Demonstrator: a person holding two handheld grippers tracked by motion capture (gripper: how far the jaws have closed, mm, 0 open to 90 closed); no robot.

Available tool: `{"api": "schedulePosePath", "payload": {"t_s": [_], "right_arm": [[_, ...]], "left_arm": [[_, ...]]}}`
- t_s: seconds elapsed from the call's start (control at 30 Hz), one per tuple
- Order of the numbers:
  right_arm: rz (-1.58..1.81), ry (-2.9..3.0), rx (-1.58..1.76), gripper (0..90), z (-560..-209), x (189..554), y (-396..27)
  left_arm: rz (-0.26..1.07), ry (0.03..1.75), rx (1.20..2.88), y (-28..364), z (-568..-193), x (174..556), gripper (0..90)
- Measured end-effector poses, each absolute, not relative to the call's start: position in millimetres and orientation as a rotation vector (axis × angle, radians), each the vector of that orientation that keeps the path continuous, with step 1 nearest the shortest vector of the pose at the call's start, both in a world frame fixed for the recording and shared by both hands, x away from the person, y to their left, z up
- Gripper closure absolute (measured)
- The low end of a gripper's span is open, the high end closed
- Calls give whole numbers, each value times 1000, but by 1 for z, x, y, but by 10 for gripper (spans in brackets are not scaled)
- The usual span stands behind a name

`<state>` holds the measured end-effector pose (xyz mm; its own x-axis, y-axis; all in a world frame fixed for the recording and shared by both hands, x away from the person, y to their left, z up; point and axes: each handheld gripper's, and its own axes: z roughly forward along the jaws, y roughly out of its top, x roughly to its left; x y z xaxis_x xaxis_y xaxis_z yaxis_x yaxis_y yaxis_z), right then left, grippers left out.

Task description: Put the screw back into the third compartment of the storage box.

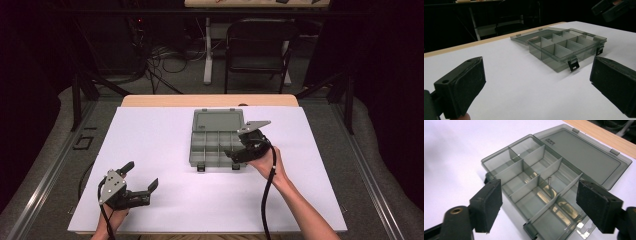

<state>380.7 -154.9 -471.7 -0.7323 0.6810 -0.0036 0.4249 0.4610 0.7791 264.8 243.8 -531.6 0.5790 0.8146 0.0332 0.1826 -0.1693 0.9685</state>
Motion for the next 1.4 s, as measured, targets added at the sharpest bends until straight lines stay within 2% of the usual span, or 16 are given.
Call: {"api": "schedulePosePath", "payload": {"t_s": [0.7,1.4], "right_arm": [[1309,2256,791,25,-491,315,-179],[1351,2095,738,0,-510,265,-217]], "left_arm": [[696,830,1673,243,-532,264,0],[692,830,1681,244,-532,264,0]]}}
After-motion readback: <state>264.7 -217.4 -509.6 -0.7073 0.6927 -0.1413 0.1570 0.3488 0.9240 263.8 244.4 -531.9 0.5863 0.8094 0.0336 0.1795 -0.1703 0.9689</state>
